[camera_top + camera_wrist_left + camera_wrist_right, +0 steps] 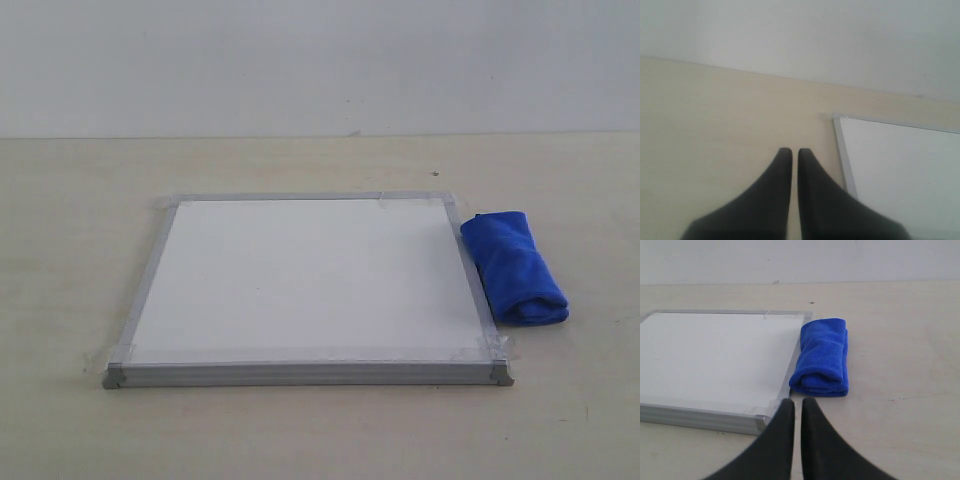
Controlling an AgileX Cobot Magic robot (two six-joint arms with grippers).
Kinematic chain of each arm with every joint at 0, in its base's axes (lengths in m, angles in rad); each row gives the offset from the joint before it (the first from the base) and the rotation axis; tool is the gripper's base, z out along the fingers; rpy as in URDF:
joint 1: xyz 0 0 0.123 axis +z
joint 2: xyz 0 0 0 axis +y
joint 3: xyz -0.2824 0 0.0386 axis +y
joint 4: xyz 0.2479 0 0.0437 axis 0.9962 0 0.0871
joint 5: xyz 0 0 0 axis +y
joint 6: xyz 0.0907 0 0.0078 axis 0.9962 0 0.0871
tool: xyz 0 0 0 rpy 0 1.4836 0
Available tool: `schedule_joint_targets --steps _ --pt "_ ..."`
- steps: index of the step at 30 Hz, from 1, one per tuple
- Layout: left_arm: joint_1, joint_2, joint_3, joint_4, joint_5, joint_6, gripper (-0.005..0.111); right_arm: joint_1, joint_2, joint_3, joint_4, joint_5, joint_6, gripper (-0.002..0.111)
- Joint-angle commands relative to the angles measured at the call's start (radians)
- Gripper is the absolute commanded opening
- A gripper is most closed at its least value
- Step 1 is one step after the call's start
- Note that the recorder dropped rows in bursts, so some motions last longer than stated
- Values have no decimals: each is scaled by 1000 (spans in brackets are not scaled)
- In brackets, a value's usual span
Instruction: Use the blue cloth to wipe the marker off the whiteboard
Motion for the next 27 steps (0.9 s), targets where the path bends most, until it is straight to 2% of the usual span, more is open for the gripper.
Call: schedule_joint_targets --steps 1,4,8,11,15,22,27 --pt "-7 -3 4 -15 -25 -10 4 -2 -4 -1 -1 -11 2 1" --pt "-7 -3 4 -15 -66 -112 4 -2 -4 -1 -1 -11 2 1" --pt "-7 -3 4 -15 -66 -162 4 -2 -4 -1 -1 -11 2 1" --pt "-7 -3 4 -72 -75 -165 4 -2 -4 -1 -1 -11 2 1" --pt "-7 -3 4 -143 -79 -44 4 -2 -4 -1 -1 -11 2 1" --pt "-7 -3 4 -151 -9 165 4 -2 -4 -1 -1 -11 2 1" --pt "-7 -3 4 -173 23 194 4 -2 -4 -1 -1 -11 2 1"
